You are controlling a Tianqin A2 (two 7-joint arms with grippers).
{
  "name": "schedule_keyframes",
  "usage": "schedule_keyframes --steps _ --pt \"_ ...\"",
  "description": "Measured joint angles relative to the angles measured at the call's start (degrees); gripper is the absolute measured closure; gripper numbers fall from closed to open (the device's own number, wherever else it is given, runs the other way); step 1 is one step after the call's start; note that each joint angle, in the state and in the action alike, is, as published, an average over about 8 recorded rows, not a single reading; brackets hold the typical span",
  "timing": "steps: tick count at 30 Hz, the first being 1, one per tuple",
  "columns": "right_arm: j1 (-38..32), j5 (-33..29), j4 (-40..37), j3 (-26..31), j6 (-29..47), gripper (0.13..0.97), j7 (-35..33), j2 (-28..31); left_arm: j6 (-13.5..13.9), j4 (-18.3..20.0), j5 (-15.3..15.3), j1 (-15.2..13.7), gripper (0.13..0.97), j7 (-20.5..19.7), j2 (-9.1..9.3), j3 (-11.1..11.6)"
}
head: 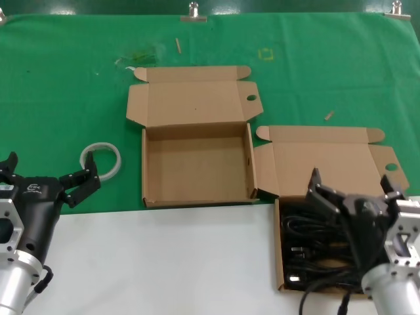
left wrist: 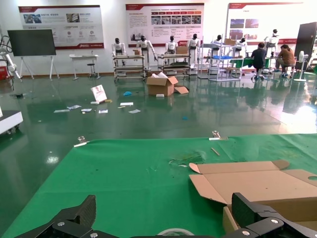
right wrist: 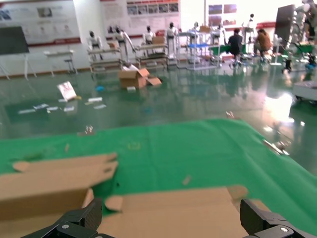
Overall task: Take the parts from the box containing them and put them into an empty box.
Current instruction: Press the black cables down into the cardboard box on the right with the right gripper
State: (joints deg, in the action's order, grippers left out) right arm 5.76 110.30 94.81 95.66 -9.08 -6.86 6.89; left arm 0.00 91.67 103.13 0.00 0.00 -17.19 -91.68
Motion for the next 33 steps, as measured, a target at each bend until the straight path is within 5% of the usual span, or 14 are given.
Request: schedule_keyframes --steps 11,33 --pt "5.7 4.7 2.0 2.9 -5.7 0.129 -6.2 0.0 0.0 0.0 0.0 0.0 0.132 0.0 0.0 0.0" --pt "8.2 20.9 7.2 8.7 -20.9 0.129 -29.4 0.0 0.0 0.0 0.0 0.0 0.132 0.0 0.0 0.0"
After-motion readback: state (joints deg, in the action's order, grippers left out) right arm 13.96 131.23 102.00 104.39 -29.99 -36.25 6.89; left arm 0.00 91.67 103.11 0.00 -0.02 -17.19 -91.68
